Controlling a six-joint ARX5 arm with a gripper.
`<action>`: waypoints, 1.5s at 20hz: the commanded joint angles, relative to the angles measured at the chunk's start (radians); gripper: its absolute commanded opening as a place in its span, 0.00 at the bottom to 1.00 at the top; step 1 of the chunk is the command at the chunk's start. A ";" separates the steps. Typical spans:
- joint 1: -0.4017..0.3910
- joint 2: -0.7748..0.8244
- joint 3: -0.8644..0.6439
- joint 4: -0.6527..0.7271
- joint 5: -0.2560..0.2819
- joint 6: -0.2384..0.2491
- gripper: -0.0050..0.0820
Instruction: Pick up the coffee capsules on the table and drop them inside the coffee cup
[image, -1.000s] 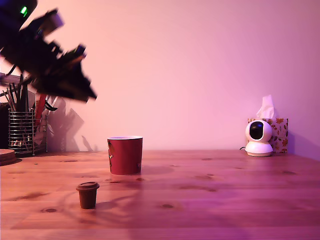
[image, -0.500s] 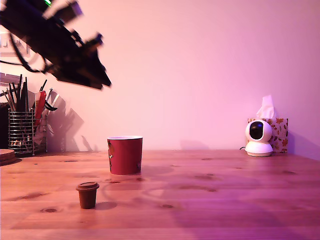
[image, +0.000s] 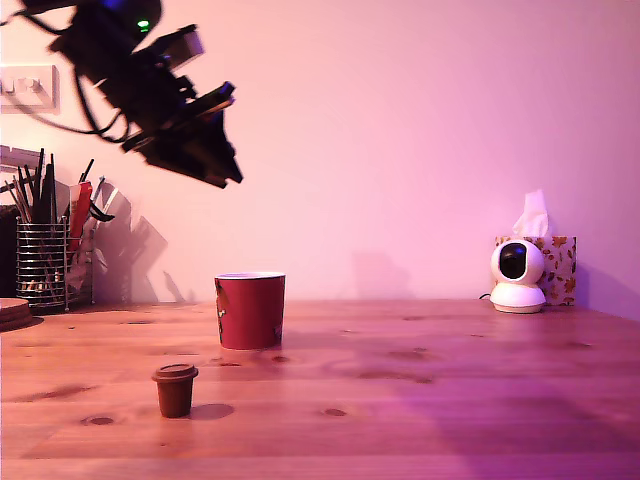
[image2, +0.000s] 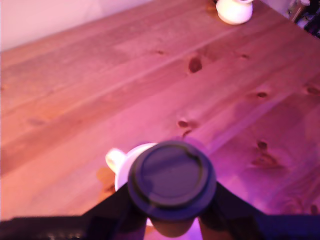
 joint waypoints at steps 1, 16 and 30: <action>-0.011 0.065 0.060 -0.044 -0.004 0.014 0.25; -0.032 0.344 0.277 -0.253 -0.068 0.053 0.25; -0.043 0.354 0.278 -0.259 -0.086 0.053 0.29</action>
